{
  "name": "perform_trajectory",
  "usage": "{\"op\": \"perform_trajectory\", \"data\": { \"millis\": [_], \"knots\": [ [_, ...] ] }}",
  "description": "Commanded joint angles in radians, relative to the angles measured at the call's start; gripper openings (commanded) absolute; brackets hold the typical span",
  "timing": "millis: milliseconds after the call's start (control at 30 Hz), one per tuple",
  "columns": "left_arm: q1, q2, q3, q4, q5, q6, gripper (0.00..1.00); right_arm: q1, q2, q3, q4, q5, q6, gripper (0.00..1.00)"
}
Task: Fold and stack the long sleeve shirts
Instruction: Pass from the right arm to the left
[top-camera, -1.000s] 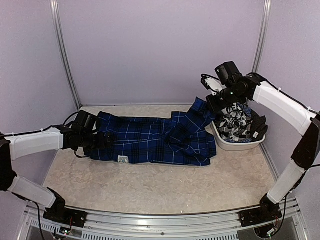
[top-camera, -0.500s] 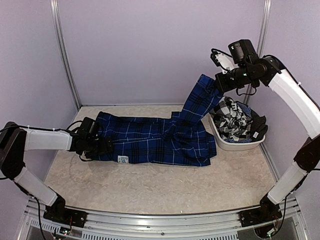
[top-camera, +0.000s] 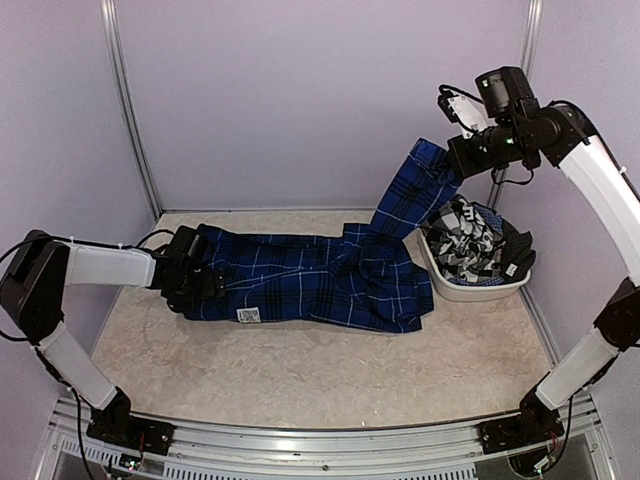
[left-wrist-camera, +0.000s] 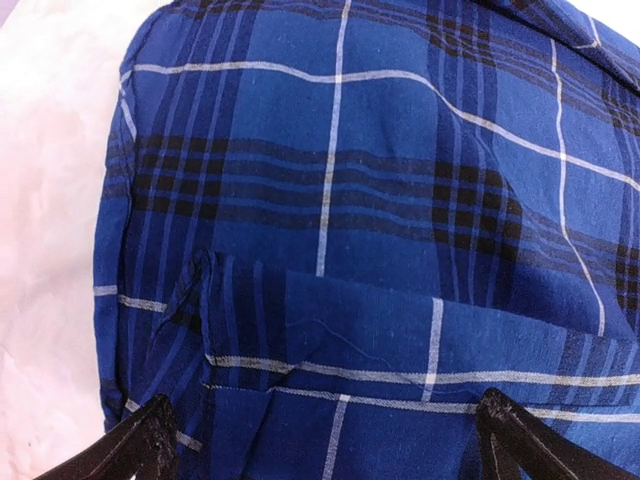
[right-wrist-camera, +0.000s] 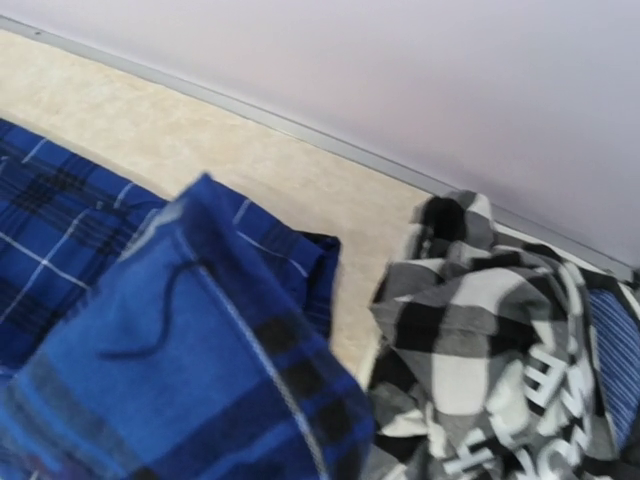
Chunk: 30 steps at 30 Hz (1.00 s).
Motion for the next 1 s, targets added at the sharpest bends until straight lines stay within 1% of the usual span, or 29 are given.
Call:
{"op": "perform_trajectory", "data": {
  "millis": [0, 133, 300, 400, 500, 600, 667, 700, 800, 967],
  "knots": [
    [-0.004, 0.004, 0.043, -0.032, -0.048, 0.052, 0.99, 0.009, -0.009, -0.063, 0.078, -0.113, -0.058, 0.00],
    [-0.052, -0.050, 0.077, -0.030, -0.069, 0.097, 0.99, 0.009, 0.003, -0.134, 0.142, -0.285, -0.116, 0.00],
    [-0.087, -0.109, 0.114, -0.038, -0.050, 0.120, 0.99, 0.010, 0.008, -0.233, 0.221, -0.402, -0.195, 0.00],
    [-0.110, -0.142, 0.121, -0.006, 0.004, 0.137, 0.99, 0.025, 0.037, -0.270, 0.224, -0.538, -0.279, 0.00],
    [-0.152, -0.193, 0.111, 0.077, 0.098, 0.185, 0.99, 0.031, 0.082, -0.297, 0.223, -0.656, -0.334, 0.00],
    [-0.221, -0.253, 0.064, 0.234, 0.215, 0.298, 0.99, 0.031, 0.138, -0.291, 0.212, -0.769, -0.377, 0.00],
    [-0.280, -0.301, 0.033, 0.320, 0.252, 0.411, 0.99, 0.031, 0.178, -0.267, 0.203, -0.858, -0.387, 0.00],
    [-0.312, -0.312, 0.025, 0.339, 0.246, 0.462, 0.99, 0.032, 0.205, -0.244, 0.189, -0.899, -0.389, 0.00],
    [-0.410, -0.313, 0.051, 0.331, 0.222, 0.618, 0.98, 0.032, 0.288, -0.167, 0.132, -0.975, -0.380, 0.00],
    [-0.549, -0.270, 0.107, 0.285, 0.148, 0.843, 0.98, 0.031, 0.348, -0.121, 0.087, -1.019, -0.345, 0.00]
  ]
}}
